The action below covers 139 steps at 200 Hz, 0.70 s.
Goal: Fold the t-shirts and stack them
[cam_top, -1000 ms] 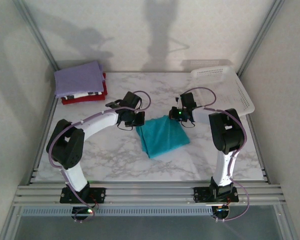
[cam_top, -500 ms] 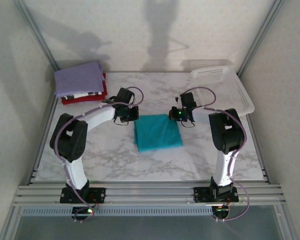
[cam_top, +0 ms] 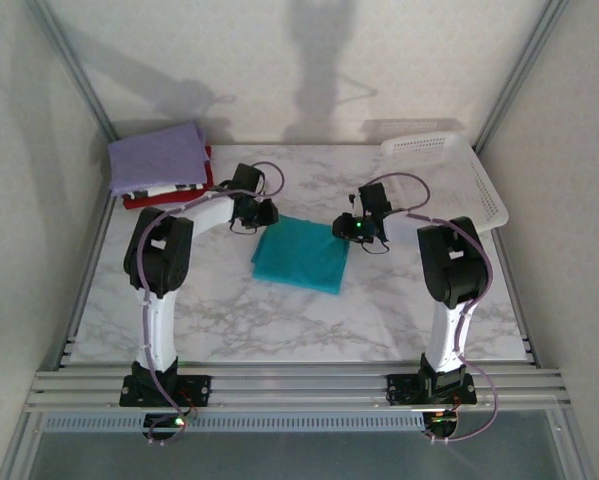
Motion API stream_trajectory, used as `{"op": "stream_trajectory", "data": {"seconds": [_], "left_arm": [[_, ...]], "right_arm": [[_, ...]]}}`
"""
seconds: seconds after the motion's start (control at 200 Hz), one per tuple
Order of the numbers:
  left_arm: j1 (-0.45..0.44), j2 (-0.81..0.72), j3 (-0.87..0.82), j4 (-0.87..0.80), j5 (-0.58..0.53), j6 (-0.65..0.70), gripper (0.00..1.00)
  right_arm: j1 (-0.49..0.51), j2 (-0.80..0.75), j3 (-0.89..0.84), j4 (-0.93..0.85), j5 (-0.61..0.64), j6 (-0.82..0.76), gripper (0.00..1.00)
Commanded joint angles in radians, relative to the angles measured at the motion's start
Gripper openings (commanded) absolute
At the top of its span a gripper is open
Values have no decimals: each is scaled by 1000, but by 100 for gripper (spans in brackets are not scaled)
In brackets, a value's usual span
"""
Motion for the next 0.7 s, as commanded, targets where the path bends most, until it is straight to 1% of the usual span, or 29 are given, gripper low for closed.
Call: {"op": "stream_trajectory", "data": {"seconds": [0.0, 0.13, 0.23, 0.305, 0.355, 0.436, 0.476, 0.571, 0.651, 0.691], "left_arm": [[6, 12, 51, 18, 34, 16, 43], [6, -28, 31, 38, 24, 4, 53], [6, -87, 1, 31, -19, 8, 58], [6, -118, -16, 8, -39, 17, 61], [6, -130, -31, 3, -33, 19, 62], [6, -136, -56, -2, -24, 24, 61], [6, -129, -58, -20, -23, 34, 61], [6, -104, -54, -75, -16, 66, 62], [6, -92, -57, -108, -9, 93, 63], [6, -86, -59, -114, -2, 102, 64]], "right_arm": [[-6, -32, 7, -144, 39, 3, 38], [-5, -102, 28, -215, 101, 26, 41], [-5, -162, 32, -277, 166, 53, 40], [5, -204, 39, -319, 212, 56, 40], [15, -220, 51, -351, 239, 59, 40], [30, -232, 59, -370, 244, 63, 40], [38, -235, 57, -359, 234, 65, 37], [55, -219, 62, -339, 160, 82, 25], [66, -202, 37, -286, 96, 123, 16], [67, -191, 17, -253, 69, 150, 14]]}}
